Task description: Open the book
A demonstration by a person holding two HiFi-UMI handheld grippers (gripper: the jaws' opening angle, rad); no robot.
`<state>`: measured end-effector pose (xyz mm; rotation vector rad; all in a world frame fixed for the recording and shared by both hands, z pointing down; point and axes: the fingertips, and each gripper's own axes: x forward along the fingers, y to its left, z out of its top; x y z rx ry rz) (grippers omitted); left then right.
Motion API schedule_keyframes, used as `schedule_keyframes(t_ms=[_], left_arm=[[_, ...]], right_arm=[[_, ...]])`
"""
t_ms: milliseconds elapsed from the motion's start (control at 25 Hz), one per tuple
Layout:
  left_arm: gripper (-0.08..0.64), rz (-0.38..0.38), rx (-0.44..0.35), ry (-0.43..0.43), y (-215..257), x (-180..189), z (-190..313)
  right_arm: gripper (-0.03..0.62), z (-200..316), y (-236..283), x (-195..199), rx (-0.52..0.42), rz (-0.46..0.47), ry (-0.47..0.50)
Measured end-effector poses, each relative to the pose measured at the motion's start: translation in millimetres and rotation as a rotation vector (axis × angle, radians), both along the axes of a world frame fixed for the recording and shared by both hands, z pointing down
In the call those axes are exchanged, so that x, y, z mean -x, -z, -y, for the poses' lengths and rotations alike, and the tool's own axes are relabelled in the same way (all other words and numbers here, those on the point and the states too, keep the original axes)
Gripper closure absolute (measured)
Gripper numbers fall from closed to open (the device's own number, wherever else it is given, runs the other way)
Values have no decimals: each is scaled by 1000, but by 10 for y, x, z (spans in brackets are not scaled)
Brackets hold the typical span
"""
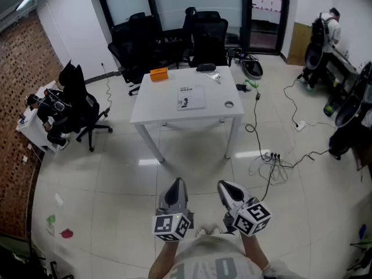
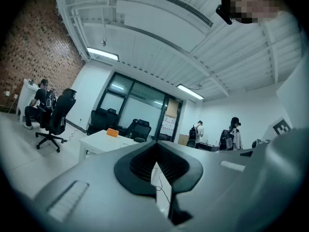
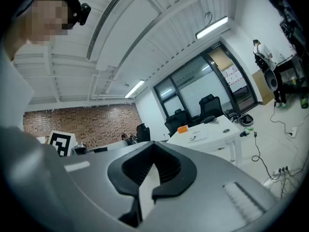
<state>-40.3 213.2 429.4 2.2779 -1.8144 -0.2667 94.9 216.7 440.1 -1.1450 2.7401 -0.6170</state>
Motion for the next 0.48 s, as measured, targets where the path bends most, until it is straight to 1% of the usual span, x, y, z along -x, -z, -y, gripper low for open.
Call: schedule_keyframes(t_ms=[240, 400, 480], left_arm=[[546, -2, -51, -5, 39, 41, 63], [546, -29, -51, -6, 17, 72, 53], [546, -29, -47, -9, 3, 83, 61]], right_arm=[[592, 34, -4, 108, -18, -13, 15], [592, 29, 14, 133, -26, -14, 14], [592, 37, 31, 154, -27, -8, 14]])
